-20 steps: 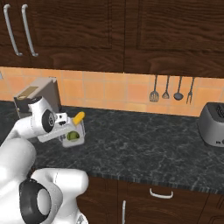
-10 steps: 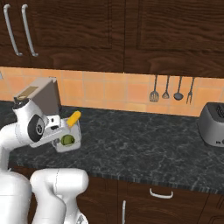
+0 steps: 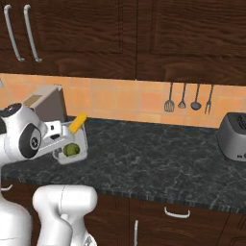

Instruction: Take the meat container that has the steak and place it on the second highest rack of the freezer. Then take the vegetable container that has the corn and lime and place it on the highest rack of the freezer.

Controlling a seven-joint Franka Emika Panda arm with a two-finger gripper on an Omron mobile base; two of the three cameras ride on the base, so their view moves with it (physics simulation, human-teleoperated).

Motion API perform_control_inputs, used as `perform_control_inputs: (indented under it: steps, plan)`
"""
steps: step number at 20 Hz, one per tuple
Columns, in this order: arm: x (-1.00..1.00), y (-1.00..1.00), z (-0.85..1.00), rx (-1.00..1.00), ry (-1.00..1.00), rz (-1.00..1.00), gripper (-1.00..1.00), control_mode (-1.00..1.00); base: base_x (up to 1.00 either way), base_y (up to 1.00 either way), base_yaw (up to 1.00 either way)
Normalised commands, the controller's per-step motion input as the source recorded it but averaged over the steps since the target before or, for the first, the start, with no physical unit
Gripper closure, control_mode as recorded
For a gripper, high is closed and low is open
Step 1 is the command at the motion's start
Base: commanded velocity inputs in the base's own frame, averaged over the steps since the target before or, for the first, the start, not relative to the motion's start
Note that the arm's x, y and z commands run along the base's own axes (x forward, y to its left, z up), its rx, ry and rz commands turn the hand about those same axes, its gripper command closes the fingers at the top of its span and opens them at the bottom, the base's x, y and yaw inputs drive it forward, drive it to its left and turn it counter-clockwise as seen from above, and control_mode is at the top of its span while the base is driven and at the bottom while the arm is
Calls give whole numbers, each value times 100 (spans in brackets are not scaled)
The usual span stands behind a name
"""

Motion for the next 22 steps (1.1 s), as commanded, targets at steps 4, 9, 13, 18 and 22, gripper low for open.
perform_control_inputs:
  steps: [4,9,13,18,22]
  plan:
    - [-26,0,39,0,3,0,100,-100,0,0,0]
    - [-30,0,8,0,1,0,100,-100,0,0,0]
    - [-46,0,28,0,0,0,100,-100,0,0,0]
    - [-24,0,4,0,-4,-1,100,100,-34,0,-4]
    - [0,0,0,0,0,0,100,100,-58,0,-32]
